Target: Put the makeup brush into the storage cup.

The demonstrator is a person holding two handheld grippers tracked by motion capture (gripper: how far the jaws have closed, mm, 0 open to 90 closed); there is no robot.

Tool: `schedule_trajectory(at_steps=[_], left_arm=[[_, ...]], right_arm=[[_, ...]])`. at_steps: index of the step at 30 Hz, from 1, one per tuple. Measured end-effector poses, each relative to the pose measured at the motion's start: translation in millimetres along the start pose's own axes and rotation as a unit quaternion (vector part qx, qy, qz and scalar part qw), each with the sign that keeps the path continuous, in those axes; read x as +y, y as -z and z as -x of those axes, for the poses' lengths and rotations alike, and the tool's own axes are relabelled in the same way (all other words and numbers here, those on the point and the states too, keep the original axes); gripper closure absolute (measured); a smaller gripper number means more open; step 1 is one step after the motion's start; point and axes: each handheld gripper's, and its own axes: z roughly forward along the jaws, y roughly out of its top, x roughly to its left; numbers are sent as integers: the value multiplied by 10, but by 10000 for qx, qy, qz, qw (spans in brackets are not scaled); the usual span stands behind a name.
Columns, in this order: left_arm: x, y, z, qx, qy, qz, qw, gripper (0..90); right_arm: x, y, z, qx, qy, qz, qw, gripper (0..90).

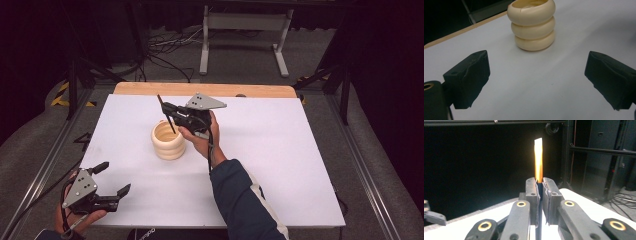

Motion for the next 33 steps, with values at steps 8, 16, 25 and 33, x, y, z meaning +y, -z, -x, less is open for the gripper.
schedule_trajectory(at_steps=[8,16,25,33], left_arm=[[1,11,0,-24,-12,4,10000,70],[2,16,3,-71,-31,7,10000,70],[-2,3,8,-82,-35,-9,10000,72],[-9,-1,4,-87,-27,-37,10000,73]], right_arm=[[-136,-140,47,-36,-68,-106,9999,841],[-256,-201,79,-104,-207,-128,9996,840],[-367,-202,96,-100,-210,-246,9994,840],[-430,-174,70,-100,-197,-303,9993,839]])
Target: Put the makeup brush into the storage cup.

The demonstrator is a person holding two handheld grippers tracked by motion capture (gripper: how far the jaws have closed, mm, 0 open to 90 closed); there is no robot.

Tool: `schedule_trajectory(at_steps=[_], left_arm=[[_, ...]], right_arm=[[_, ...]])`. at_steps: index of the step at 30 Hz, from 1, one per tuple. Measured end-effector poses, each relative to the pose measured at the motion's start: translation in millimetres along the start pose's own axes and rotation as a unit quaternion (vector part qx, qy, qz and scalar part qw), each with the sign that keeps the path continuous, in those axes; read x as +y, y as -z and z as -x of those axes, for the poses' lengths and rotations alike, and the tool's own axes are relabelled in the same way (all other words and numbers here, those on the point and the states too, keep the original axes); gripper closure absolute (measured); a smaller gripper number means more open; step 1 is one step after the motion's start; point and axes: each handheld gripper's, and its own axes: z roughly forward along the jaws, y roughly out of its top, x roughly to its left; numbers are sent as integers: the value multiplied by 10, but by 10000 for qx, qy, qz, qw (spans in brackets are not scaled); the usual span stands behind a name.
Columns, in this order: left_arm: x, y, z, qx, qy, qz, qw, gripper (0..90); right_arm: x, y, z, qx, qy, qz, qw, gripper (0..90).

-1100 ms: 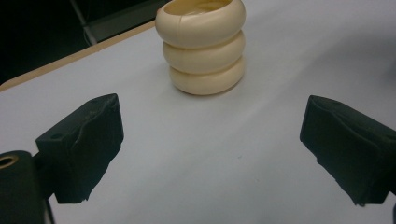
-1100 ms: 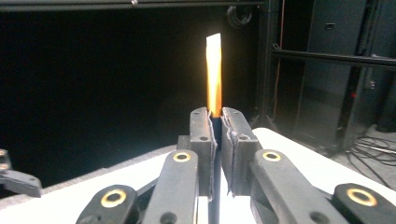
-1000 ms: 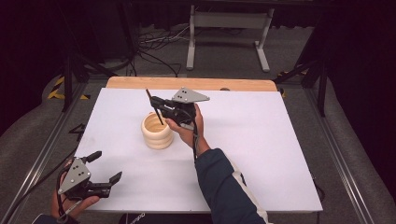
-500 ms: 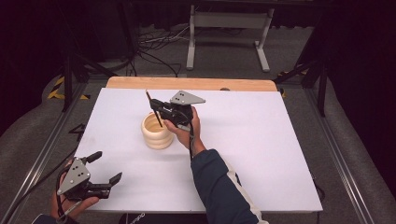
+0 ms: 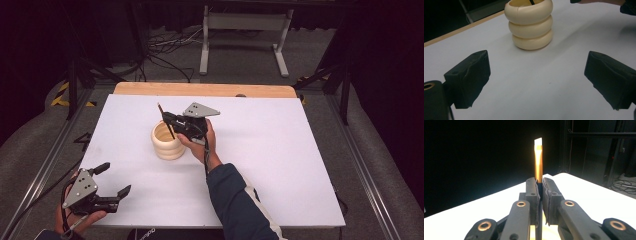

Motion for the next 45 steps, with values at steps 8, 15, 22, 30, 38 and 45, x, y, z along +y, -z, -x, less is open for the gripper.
schedule_trajectory(at_steps=[8,15,22,30,38,45], left_arm=[[-3,0,0,-7,-6,-30,10000,74],[-7,-5,0,-16,-6,-69,10000,74],[-13,7,1,-8,-7,-55,10000,73],[-13,4,8,22,-20,-65,10000,73],[-18,3,17,-2,6,-71,10000,72],[-30,10,12,-21,46,-68,10000,72]], right_arm=[[39,47,-16,-81,80,-42,9999,824],[82,108,-32,-145,170,-43,9997,765],[106,224,-21,-271,204,-34,9994,683],[175,392,-48,-355,300,64,9989,620],[213,571,-55,-589,539,-2,9968,477],[231,680,-40,-786,592,-29,9951,390]])
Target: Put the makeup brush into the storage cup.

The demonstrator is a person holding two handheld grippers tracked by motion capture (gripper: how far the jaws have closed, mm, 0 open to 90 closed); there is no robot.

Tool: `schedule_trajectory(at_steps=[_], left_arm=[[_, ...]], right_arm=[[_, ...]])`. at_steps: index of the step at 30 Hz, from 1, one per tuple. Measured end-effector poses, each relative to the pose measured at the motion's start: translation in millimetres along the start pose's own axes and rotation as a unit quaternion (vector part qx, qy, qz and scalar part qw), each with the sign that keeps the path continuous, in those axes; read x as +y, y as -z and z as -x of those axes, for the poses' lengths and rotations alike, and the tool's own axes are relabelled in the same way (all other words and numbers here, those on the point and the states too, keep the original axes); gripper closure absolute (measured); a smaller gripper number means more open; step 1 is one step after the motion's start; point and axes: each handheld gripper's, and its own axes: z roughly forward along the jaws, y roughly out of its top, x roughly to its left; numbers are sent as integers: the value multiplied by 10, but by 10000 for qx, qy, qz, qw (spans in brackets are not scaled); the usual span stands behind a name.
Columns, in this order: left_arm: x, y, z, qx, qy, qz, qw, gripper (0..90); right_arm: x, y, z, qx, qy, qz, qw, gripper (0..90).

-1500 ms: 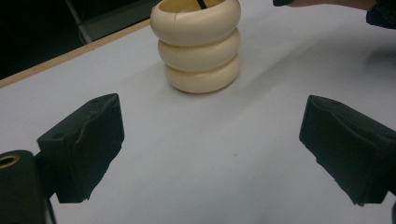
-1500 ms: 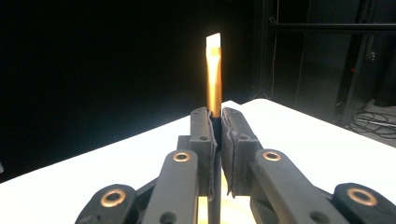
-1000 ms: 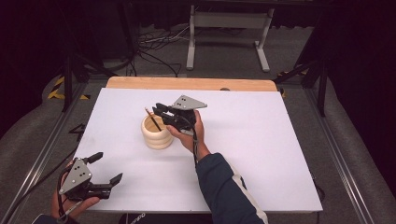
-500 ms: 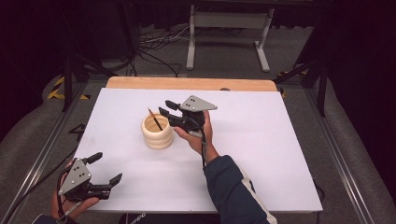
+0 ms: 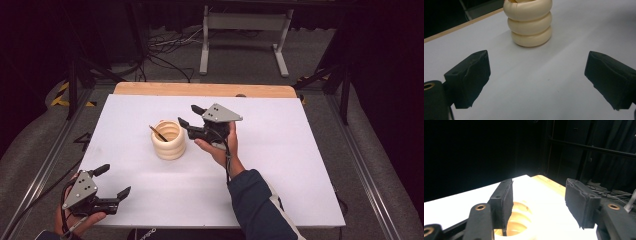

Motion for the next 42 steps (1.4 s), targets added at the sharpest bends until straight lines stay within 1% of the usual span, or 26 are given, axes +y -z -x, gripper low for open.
schedule_trajectory(at_steps=[2,5,6,7,8,9,14,18,20,23,26,29,31,35,36,38,42], left_arm=[[0,-5,4,-4,-9,-10,10000,72],[-1,-7,9,5,-7,-17,10000,71],[-1,-11,10,6,-1,-21,10000,71],[-1,-11,10,6,-1,-21,10000,70],[1,-13,10,8,-24,-20,10000,70],[1,-14,12,4,-25,-22,10000,71],[-5,-26,16,-1,-12,-61,10000,71],[-8,-31,16,-4,-21,-85,10000,72],[-10,-32,16,-9,-23,-89,10000,73],[-13,-33,14,11,-47,-109,9999,72],[-12,-28,11,55,-54,-108,9999,71],[-13,-26,12,57,-67,-115,9999,70],[-15,-27,12,56,-61,-113,9999,71],[-13,-33,17,68,-69,-126,9999,70],[-11,-34,19,77,-87,-134,9998,71],[-9,-42,22,73,-120,-144,9998,70],[-11,-44,22,94,-99,-162,9998,70]], right_arm=[[4,29,13,-66,66,-31,10000,379],[-6,72,37,-156,62,-18,9999,342],[-11,84,45,-192,45,-15,9998,317],[-16,96,55,-241,51,-22,9997,309],[-16,96,55,-241,51,-22,9997,309],[-25,126,76,-325,72,-44,9994,291],[-34,196,116,-426,86,-69,9990,239],[-32,241,136,-502,184,-111,9985,207],[-29,275,144,-597,248,-130,9978,188],[-25,322,149,-657,323,-158,9972,183],[-20,373,156,-753,449,-184,9960,188],[-19,417,160,-815,478,-195,9953,184],[-20,449,168,-847,538,-224,9947,179],[-25,502,193,-922,553,-257,9939,167],[-29,520,207,-929,547,-270,9938,139],[-37,561,228,-1039,554,-304,9926,116],[-44,612,255,-1133,579,-328,9913,97]])
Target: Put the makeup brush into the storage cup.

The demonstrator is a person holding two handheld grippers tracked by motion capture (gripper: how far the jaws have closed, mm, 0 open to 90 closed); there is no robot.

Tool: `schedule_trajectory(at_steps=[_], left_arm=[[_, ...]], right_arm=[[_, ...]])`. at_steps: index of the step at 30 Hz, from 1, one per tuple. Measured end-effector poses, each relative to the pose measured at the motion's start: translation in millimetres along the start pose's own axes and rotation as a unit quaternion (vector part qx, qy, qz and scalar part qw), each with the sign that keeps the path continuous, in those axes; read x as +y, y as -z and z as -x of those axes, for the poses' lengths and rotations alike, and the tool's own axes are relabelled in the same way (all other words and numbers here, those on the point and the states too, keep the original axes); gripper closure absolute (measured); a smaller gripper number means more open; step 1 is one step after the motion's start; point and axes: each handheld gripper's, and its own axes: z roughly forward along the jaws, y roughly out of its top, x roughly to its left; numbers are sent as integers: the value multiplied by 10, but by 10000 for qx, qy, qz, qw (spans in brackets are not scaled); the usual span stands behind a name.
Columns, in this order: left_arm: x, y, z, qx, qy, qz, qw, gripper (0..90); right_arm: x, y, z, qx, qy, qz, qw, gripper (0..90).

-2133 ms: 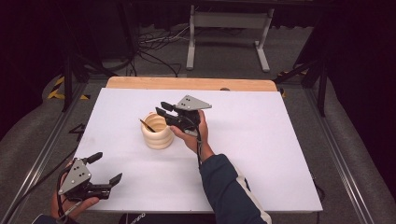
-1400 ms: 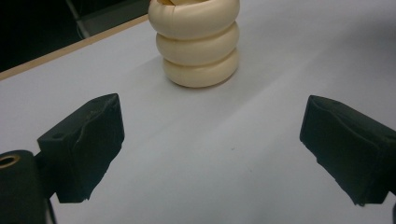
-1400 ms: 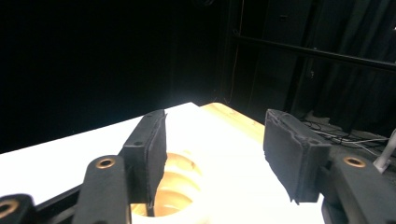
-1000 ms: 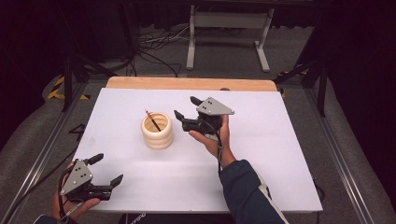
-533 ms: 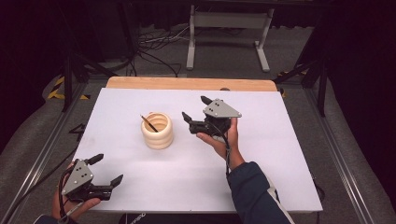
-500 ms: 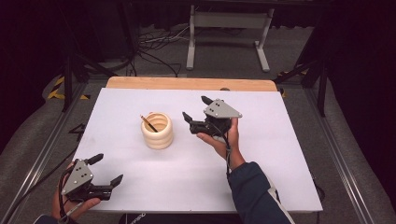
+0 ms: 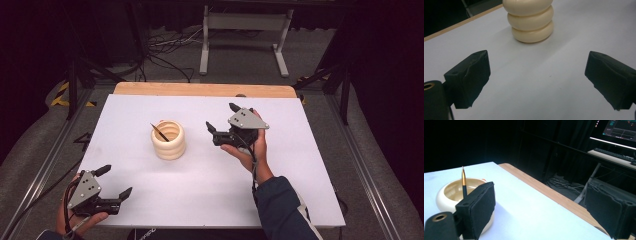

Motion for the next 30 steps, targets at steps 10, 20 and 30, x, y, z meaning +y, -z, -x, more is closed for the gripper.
schedule_trajectory(at_steps=[10,20,30], left_arm=[[-3,1,3,32,-8,-4,10000,71],[-5,-2,2,35,-21,-29,10000,71],[-10,-1,-1,28,-34,-24,10000,73]], right_arm=[[-37,103,78,-106,21,-56,9999,89],[-130,234,143,-338,139,-188,9992,87],[-216,427,272,-476,204,-196,9985,92]])
